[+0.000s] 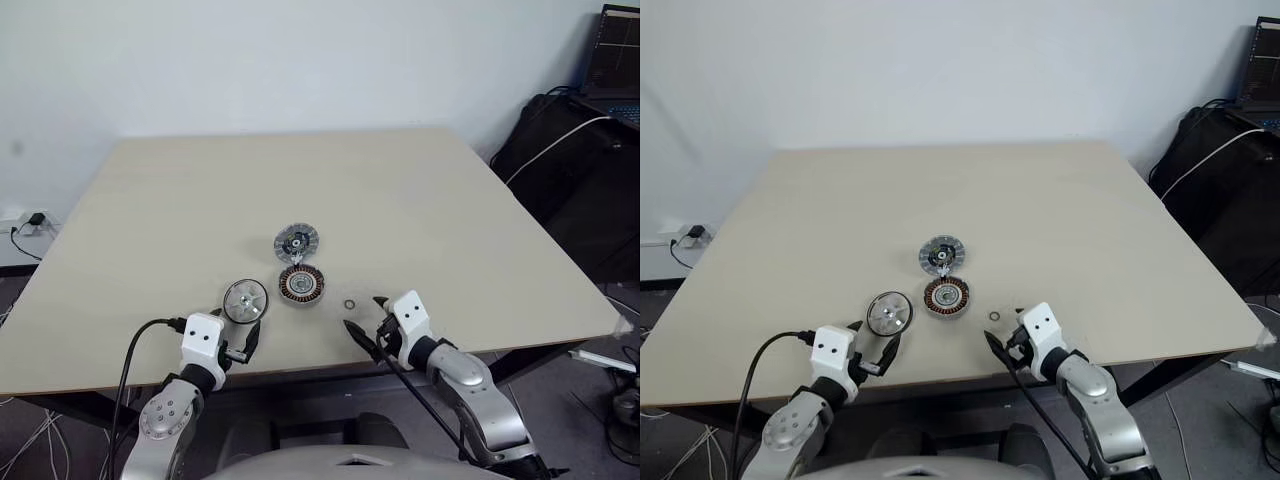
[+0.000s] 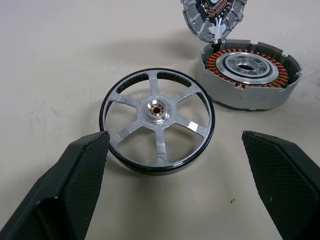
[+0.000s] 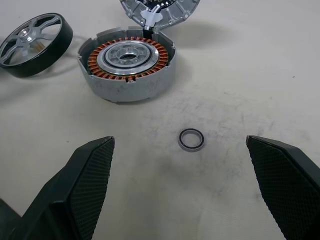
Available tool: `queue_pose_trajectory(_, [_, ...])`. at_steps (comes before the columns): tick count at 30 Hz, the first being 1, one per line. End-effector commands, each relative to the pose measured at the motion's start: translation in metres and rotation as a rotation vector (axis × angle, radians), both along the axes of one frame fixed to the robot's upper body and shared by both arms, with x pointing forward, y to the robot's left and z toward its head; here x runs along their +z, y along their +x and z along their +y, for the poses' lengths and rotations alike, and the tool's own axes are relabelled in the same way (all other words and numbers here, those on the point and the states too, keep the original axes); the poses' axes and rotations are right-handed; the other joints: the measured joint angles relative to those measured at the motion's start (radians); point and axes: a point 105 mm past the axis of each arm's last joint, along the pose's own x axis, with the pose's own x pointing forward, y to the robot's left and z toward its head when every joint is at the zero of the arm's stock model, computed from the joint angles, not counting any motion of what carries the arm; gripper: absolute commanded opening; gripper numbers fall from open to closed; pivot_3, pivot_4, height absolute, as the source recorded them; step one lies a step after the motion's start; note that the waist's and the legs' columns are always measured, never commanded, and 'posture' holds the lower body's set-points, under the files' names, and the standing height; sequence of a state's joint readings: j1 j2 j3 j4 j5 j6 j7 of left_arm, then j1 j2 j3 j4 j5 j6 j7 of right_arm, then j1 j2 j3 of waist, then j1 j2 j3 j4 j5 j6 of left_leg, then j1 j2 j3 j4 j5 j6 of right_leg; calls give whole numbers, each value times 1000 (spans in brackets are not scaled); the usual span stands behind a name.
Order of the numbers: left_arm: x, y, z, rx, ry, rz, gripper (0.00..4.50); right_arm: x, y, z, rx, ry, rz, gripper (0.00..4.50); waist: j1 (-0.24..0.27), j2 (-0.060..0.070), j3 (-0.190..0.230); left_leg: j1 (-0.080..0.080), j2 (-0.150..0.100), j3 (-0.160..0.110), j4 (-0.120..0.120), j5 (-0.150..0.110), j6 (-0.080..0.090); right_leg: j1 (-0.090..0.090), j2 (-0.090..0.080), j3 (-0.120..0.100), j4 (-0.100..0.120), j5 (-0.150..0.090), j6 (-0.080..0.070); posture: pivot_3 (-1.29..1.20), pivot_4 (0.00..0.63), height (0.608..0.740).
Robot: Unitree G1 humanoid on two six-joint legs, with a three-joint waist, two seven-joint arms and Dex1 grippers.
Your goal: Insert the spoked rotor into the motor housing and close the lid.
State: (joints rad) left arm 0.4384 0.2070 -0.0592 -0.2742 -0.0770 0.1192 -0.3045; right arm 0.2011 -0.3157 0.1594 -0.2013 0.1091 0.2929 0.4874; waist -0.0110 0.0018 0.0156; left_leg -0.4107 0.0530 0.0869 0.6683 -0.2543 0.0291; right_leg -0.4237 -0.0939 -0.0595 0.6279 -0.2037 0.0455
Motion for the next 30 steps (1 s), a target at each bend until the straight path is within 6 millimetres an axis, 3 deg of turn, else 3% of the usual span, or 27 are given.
queue_pose_trajectory(1, [6, 4, 1, -4, 16, -38, 4474, 7, 7, -2, -11, -25, -41, 4500, 0, 0, 0, 0, 0, 0, 0, 0, 0, 0, 0, 0, 0, 0, 0, 0, 0, 740])
queue_pose_trajectory(11, [5, 4, 2, 0, 23, -36, 4474, 6, 10, -3, -26, -31, -47, 4500, 0, 0, 0, 0, 0, 0, 0, 0, 0, 0, 0, 0, 0, 0, 0, 0, 0, 740])
queue_pose_trajectory(16, [4, 4, 2, 0, 20, -36, 4474, -2, 21, -8, -96, -101, -37, 4500, -1, 0, 0, 0, 0, 0, 0, 0, 0, 0, 0, 0, 0, 0, 0, 0, 0, 740])
queue_pose_trajectory(24, [3, 3, 0, 9, 17, -31, 4474, -9, 47, 7, -154, -99, -11, 4500, -1, 0, 0, 0, 0, 0, 0, 0, 0, 0, 0, 0, 0, 0, 0, 0, 0, 740])
queue_pose_trajectory(30, [3, 1, 0, 21, 15, -28, 4474, -14, 53, 16, -145, -81, 20, 4500, -1, 1, 0, 0, 0, 0, 0, 0, 0, 0, 0, 0, 0, 0, 0, 0, 0, 740])
